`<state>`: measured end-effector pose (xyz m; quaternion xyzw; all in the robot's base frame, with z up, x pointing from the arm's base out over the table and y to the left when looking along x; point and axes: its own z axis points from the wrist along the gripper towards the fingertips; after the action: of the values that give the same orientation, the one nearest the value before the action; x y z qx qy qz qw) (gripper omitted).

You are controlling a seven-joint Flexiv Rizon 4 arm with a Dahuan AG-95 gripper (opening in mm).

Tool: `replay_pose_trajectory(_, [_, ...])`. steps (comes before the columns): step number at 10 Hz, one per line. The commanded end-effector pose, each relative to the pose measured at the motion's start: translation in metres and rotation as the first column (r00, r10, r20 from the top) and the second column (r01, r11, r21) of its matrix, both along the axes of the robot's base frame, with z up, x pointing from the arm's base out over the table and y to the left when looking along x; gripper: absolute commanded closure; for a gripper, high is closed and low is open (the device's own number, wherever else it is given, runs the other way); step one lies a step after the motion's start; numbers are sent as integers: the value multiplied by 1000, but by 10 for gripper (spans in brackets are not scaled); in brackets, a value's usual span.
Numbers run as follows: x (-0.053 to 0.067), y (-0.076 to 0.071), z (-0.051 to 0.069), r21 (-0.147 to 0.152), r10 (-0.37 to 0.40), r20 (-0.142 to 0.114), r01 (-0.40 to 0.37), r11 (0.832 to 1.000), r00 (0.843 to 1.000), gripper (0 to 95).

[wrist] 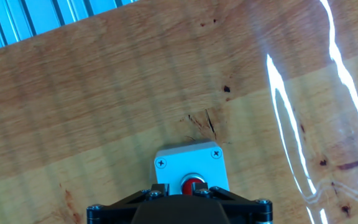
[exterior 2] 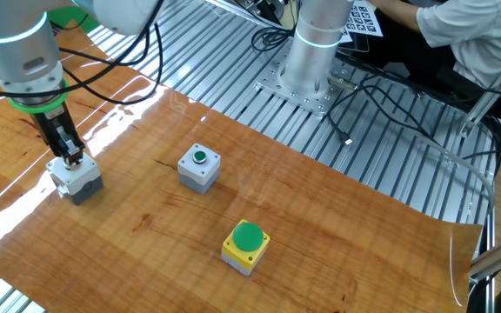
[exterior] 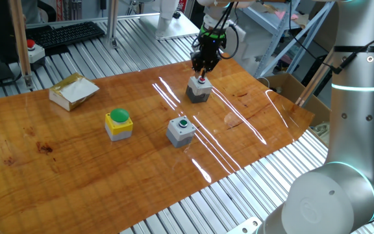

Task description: Press three buttons from left to right in sequence

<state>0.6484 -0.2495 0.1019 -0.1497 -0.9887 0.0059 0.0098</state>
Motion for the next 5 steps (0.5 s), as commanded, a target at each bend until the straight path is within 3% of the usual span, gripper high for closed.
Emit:
replay_pose_trajectory(1, [0, 0, -1, 5, -5, -3, 5, 1000, 1000, 760])
replay_pose_trajectory(5, [0, 0, -3, 21, -23, -2, 23, 1000, 1000, 760])
